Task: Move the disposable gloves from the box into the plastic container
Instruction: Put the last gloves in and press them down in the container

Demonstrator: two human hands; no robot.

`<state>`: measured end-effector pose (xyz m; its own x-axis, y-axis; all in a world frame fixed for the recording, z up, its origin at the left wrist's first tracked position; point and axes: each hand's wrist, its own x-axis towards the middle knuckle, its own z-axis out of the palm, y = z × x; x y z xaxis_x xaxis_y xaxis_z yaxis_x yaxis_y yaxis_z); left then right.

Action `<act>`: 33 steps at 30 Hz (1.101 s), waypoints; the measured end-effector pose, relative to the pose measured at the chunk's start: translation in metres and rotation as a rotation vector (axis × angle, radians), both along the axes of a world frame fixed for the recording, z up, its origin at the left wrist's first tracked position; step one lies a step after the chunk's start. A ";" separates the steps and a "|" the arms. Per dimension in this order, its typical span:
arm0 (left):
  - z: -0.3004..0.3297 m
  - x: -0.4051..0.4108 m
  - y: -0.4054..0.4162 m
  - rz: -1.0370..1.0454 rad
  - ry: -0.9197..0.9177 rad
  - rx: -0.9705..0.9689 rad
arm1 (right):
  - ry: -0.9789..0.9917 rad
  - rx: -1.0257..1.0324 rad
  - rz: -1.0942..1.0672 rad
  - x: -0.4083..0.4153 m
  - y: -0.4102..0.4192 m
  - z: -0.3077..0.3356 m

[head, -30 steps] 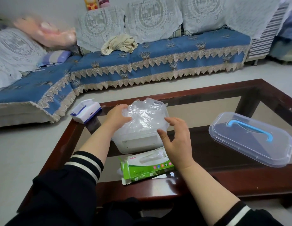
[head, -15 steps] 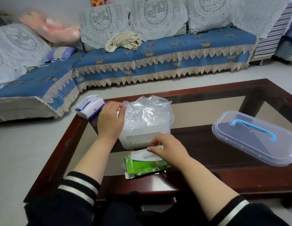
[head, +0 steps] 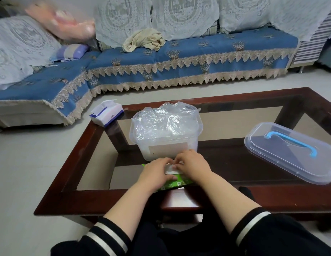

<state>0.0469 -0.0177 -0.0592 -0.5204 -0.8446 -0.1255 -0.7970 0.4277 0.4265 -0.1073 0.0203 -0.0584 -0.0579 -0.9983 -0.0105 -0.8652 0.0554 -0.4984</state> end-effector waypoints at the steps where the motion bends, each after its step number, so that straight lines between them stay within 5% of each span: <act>1: 0.000 0.001 -0.001 0.019 0.009 0.017 | -0.017 -0.031 -0.001 0.001 -0.001 -0.001; 4: 0.000 0.003 -0.003 0.048 0.062 0.075 | -0.143 -0.245 -0.024 0.003 0.000 0.006; 8: -0.002 0.006 -0.004 0.020 0.088 0.098 | -0.426 -0.853 -0.187 0.002 0.012 0.025; 12: 0.005 0.012 -0.002 0.101 0.188 0.049 | -0.598 -0.937 -0.251 -0.007 0.023 0.033; 15: 0.035 0.010 0.005 0.304 0.670 0.055 | -0.597 -0.917 -0.243 -0.011 0.023 0.031; 17: 0.058 0.008 0.011 0.367 1.016 0.249 | -0.590 -0.904 -0.241 -0.011 0.022 0.030; 19: 0.072 0.009 0.012 0.312 1.159 0.425 | -0.559 -0.893 -0.247 -0.011 0.021 0.029; 26: 0.090 -0.007 0.018 0.189 0.992 0.266 | -0.522 -0.798 -0.240 -0.011 0.024 0.033; 30: 0.107 -0.007 0.007 0.042 0.819 0.195 | -0.718 -0.454 -0.165 -0.010 0.029 0.038; 33: 0.124 -0.008 -0.003 -0.103 0.683 0.143 | -0.683 -0.327 -0.117 -0.007 0.031 0.040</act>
